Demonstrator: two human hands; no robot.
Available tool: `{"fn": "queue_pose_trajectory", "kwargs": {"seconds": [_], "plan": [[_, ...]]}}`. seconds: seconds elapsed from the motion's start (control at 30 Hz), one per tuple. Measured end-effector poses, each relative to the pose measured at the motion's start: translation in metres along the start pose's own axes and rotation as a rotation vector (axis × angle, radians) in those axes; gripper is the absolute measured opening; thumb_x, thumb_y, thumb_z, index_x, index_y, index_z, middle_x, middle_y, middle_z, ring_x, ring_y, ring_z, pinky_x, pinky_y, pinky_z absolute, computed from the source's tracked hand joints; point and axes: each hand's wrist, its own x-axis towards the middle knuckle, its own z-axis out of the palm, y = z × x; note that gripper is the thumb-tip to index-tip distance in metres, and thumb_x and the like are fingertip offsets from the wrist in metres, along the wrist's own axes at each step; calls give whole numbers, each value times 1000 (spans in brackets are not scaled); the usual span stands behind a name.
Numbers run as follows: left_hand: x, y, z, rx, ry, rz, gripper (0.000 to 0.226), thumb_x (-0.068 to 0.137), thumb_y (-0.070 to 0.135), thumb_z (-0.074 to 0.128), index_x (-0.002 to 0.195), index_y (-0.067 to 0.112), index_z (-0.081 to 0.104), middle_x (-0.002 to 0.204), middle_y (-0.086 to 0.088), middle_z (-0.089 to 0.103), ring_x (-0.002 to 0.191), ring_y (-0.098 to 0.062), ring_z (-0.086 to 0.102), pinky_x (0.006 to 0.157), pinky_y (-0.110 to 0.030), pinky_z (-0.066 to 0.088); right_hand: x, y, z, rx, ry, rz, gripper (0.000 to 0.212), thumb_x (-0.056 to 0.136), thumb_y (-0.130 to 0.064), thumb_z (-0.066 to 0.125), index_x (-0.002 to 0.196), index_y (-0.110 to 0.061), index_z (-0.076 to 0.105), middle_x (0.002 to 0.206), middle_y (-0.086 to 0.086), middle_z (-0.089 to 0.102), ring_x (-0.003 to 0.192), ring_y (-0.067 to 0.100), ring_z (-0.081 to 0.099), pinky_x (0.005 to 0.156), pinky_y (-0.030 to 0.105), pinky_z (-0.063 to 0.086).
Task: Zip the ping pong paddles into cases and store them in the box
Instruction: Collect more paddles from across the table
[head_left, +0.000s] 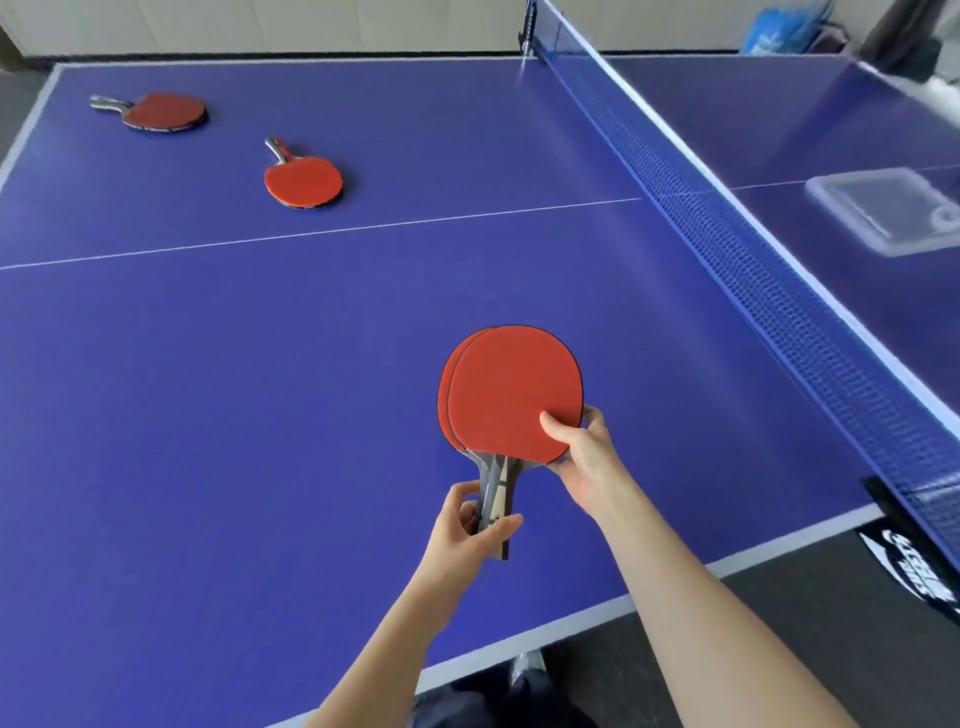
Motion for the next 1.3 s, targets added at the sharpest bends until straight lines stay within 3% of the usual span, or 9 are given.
{"fn": "queue_pose_trajectory", "kwargs": {"seconds": [0.17, 0.33, 0.47, 0.57, 0.7, 0.87, 1.0, 1.17, 1.3], "plan": [[4, 12, 40, 73, -96, 25, 39, 83, 27, 74, 114, 32, 49, 98, -11, 61, 84, -19, 58, 85, -40, 53, -15, -17, -47, 72, 88, -72, 48, 87, -12, 67, 127, -21, 41, 117, 4, 56, 106, 27, 59, 80, 40, 58], [-3, 13, 81, 113, -161, 39, 41, 83, 25, 74, 115, 31, 49, 102, -14, 61, 84, -18, 57, 82, -37, 53, -33, -23, -95, 133, 131, -123, 47, 88, -12, 66, 127, -21, 41, 116, 3, 56, 102, 25, 60, 68, 33, 58], [-16, 2, 120, 131, -200, 32, 43, 82, 24, 75, 116, 26, 49, 92, -7, 58, 80, -16, 55, 78, -29, 50, -50, -19, -140, 170, 163, -133, 50, 88, -13, 67, 130, -21, 41, 123, 6, 56, 107, 28, 59, 75, 37, 58], [-32, -17, 153, 159, -226, 18, 43, 81, 25, 76, 115, 26, 50, 87, -2, 59, 78, -14, 57, 80, -33, 51, -67, -9, -181, 237, 195, -124, 49, 87, -9, 67, 128, -18, 42, 122, 7, 57, 107, 29, 60, 80, 40, 57], [-58, -47, 203, 200, -252, -4, 40, 83, 25, 74, 114, 27, 49, 92, -4, 62, 81, -13, 60, 76, -27, 51, -94, 12, -243, 276, 237, -113, 49, 86, -9, 68, 128, -16, 43, 120, 7, 58, 105, 27, 61, 81, 41, 57], [-87, -89, 269, 267, -307, -41, 42, 81, 26, 76, 113, 30, 49, 105, -13, 64, 85, -14, 61, 75, -27, 52, -132, 42, -327, 356, 298, -114, 50, 85, -9, 69, 128, -13, 45, 124, 10, 60, 108, 32, 62, 76, 42, 57], [-110, -119, 326, 301, -389, -68, 42, 81, 23, 76, 114, 28, 49, 106, -9, 65, 87, -15, 63, 70, -23, 54, -171, 59, -395, 423, 397, -136, 48, 86, -6, 67, 128, -12, 45, 122, 11, 60, 107, 32, 62, 70, 39, 56], [-135, -145, 392, 361, -524, -89, 47, 77, 27, 79, 115, 27, 50, 100, -3, 66, 87, -15, 63, 78, -31, 55, -218, 76, -471, 491, 553, -148, 51, 86, -8, 68, 130, -13, 43, 126, 8, 58, 108, 31, 60, 73, 41, 57], [-145, -160, 436, 429, -629, -108, 53, 74, 30, 80, 117, 27, 49, 108, -4, 66, 97, -18, 65, 82, -33, 56, -249, 90, -519, 603, 659, -181, 53, 86, -5, 68, 132, -13, 42, 127, 6, 57, 106, 26, 61, 68, 36, 54]]}}
